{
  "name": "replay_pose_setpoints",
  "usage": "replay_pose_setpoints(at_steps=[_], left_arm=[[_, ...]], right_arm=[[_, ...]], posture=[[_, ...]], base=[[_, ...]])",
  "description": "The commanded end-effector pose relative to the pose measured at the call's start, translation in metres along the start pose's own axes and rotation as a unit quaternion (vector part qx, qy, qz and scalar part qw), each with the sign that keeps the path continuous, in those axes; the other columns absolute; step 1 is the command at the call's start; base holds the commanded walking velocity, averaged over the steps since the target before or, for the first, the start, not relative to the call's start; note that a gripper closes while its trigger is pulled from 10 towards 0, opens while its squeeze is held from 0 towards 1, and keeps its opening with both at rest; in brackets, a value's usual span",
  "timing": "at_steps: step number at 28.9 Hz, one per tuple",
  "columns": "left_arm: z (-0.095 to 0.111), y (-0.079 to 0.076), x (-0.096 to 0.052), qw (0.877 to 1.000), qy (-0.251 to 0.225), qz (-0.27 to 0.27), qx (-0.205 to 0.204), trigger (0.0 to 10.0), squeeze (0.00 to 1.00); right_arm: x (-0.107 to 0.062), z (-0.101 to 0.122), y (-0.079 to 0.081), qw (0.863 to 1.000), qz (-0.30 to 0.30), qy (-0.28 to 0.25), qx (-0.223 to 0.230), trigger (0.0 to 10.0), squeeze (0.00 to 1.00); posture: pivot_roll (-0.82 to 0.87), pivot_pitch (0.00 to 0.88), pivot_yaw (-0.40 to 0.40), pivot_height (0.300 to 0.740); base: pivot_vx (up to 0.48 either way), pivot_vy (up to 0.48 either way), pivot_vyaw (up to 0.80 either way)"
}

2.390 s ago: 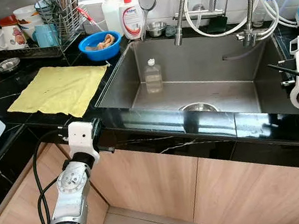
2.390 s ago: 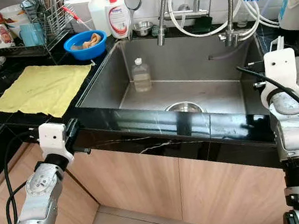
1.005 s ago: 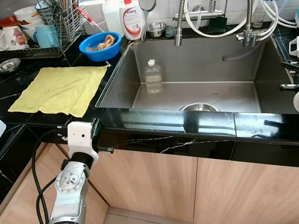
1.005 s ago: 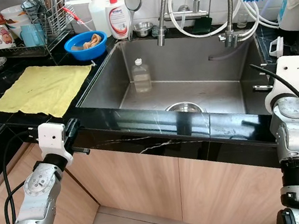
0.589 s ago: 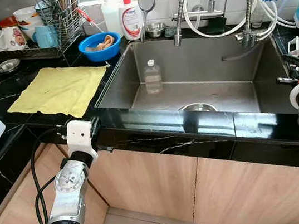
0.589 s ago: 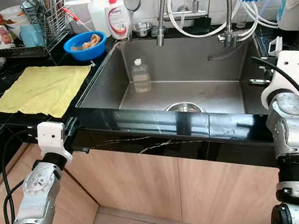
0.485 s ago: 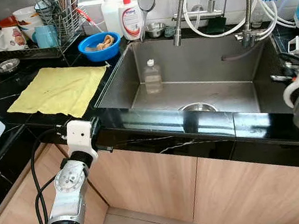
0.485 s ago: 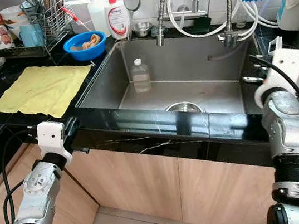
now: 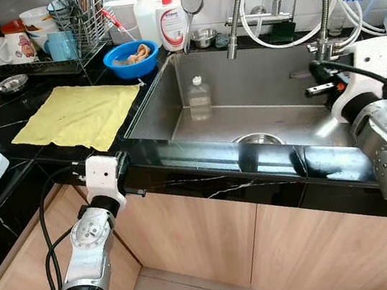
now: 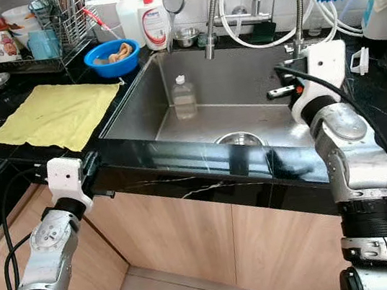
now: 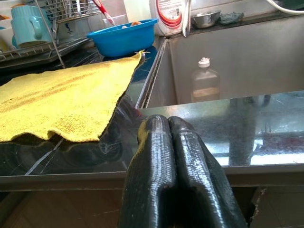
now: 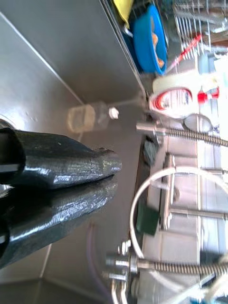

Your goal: Kitchen organization

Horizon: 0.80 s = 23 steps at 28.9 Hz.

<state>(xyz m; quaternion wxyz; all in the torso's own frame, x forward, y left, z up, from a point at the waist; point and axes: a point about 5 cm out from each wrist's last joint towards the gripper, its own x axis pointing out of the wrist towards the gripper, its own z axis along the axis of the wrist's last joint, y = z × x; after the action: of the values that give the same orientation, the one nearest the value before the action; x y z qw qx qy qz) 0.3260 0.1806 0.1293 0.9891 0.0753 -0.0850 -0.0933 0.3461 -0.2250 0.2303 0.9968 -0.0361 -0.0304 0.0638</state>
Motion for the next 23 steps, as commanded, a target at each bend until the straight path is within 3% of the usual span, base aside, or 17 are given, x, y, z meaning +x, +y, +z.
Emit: replay_pose_setpoints(at_steps=[1, 11, 21, 23], left_arm=[[-0.003, 0.002, -0.001, 1.000, 0.007, 0.007, -0.001, 10.0, 0.00], [-0.003, 0.001, -0.001, 1.000, 0.006, 0.008, -0.002, 10.0, 0.00], [-0.002, 0.000, -0.001, 1.000, 0.005, 0.008, -0.003, 10.0, 0.00], [-0.001, 0.000, 0.001, 1.000, 0.000, 0.011, -0.002, 10.0, 0.00]], right_arm=[[0.001, 0.004, 0.002, 1.000, 0.008, -0.006, -0.006, 10.0, 0.00], [-0.002, -0.002, -0.011, 0.999, -0.042, -0.011, -0.016, 10.0, 0.00], [-0.004, -0.004, -0.012, 0.998, -0.054, -0.020, -0.017, 10.0, 0.00], [-0.012, -0.016, -0.016, 0.995, -0.083, -0.025, -0.038, 10.0, 0.00]], posture=[[-0.01, 0.000, 0.043, 0.740], [-0.02, 0.000, 0.042, 0.740], [-0.02, 0.000, 0.044, 0.740], [-0.02, 0.000, 0.053, 0.740]], base=[[0.000, 0.000, 0.00], [0.000, 0.000, 0.00], [0.000, 0.000, 0.00], [0.000, 0.000, 0.00]])
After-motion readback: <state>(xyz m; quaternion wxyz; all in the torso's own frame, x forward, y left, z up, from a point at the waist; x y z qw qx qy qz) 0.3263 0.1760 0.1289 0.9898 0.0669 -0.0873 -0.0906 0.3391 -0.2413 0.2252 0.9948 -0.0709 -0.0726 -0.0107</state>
